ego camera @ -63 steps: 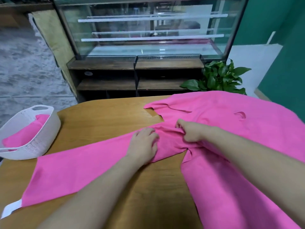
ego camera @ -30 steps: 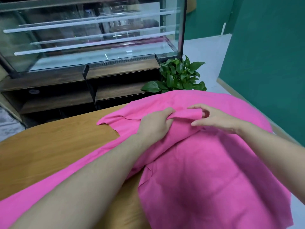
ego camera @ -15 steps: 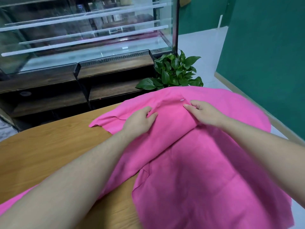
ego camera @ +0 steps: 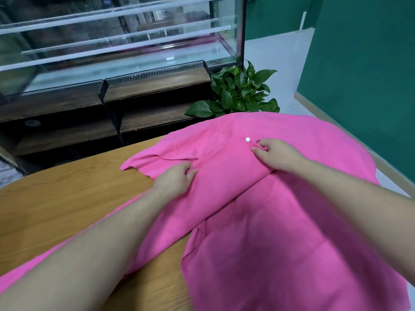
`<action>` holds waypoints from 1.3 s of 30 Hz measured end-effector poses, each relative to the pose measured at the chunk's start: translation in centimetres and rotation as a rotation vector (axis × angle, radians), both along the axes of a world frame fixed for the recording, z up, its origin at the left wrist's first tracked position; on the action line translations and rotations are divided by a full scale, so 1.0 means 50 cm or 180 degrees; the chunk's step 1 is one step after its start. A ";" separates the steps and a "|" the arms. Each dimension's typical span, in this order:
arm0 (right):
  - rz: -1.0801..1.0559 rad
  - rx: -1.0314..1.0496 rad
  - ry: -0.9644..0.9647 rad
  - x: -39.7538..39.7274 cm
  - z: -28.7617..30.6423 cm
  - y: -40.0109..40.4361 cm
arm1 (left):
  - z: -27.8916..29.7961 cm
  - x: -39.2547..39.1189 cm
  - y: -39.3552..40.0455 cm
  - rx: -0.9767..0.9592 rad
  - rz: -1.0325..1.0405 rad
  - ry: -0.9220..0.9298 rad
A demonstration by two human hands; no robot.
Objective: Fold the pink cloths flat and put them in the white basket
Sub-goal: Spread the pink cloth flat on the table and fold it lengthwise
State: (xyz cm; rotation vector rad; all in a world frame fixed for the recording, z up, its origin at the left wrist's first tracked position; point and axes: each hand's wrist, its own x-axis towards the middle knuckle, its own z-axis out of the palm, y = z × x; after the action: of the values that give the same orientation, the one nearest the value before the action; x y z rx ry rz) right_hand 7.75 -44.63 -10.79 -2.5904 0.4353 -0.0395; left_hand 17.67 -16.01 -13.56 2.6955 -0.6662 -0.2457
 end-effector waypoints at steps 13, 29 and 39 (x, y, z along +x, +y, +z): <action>-0.0340 -0.0465 0.0141 0.009 -0.029 0.010 | -0.013 0.008 0.031 -0.0203 0.0674 -0.0224; -0.0565 -0.0043 0.0230 0.003 -0.016 0.018 | -0.020 0.001 0.201 0.0018 0.0039 -0.0303; -0.0748 -0.0550 -0.0369 -0.005 -0.012 0.054 | -0.023 -0.008 0.192 0.0196 0.0252 -0.0739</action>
State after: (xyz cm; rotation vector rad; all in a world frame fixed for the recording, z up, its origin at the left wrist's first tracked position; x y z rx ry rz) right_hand 7.51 -41.90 -11.37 -2.6728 0.7188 -0.3197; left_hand 17.26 -6.41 -14.69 2.8288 -0.6236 0.0695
